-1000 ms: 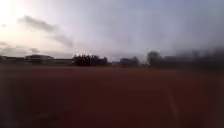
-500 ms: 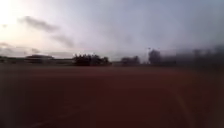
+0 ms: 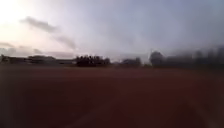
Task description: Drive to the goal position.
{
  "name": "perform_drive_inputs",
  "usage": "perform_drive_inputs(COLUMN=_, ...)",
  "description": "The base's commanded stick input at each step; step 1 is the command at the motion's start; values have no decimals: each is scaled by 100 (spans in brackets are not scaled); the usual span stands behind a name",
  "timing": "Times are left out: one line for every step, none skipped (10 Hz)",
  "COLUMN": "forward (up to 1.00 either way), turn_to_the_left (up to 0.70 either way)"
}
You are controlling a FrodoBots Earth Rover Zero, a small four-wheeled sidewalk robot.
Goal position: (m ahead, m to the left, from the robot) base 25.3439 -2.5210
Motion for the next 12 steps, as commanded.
perform_drive_inputs(forward=70, turn_to_the_left=0)
perform_drive_inputs(forward=70, turn_to_the_left=0)
perform_drive_inputs(forward=70, turn_to_the_left=0)
perform_drive_inputs(forward=70, turn_to_the_left=0)
perform_drive_inputs(forward=70, turn_to_the_left=-2)
perform_drive_inputs(forward=70, turn_to_the_left=-6)
perform_drive_inputs(forward=70, turn_to_the_left=-24)
perform_drive_inputs(forward=70, turn_to_the_left=-31)
perform_drive_inputs(forward=70, turn_to_the_left=-23)
perform_drive_inputs(forward=70, turn_to_the_left=-7)
perform_drive_inputs(forward=70, turn_to_the_left=0)
perform_drive_inputs(forward=70, turn_to_the_left=0)
